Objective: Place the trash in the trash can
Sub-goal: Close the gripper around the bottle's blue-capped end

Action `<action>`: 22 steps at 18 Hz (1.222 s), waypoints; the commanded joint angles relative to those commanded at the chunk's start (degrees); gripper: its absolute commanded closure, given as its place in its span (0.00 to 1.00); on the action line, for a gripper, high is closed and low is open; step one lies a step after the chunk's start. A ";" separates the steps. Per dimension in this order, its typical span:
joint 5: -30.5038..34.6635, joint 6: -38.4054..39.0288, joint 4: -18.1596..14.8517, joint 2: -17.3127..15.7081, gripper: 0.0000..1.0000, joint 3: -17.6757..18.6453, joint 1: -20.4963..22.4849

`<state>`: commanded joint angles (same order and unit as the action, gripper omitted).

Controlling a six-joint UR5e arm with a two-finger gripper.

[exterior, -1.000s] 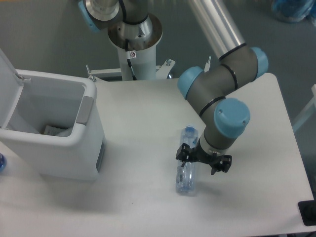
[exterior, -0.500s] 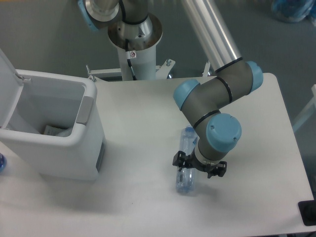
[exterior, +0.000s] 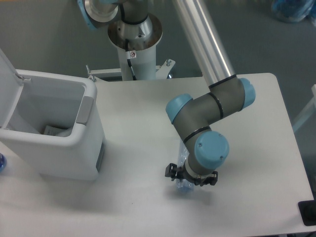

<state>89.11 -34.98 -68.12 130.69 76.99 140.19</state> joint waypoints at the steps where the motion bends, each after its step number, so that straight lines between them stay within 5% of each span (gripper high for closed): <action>1: 0.35 0.17 0.00 0.17 0.00 -0.09 -0.35; 8: 0.45 0.79 -0.18 0.26 0.01 0.00 -0.62; 16: 0.45 0.79 -0.96 0.09 0.34 0.35 -0.62; 22: 0.36 0.88 -0.97 -0.44 0.42 0.18 -0.62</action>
<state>89.47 -34.10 -69.08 130.26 77.17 139.57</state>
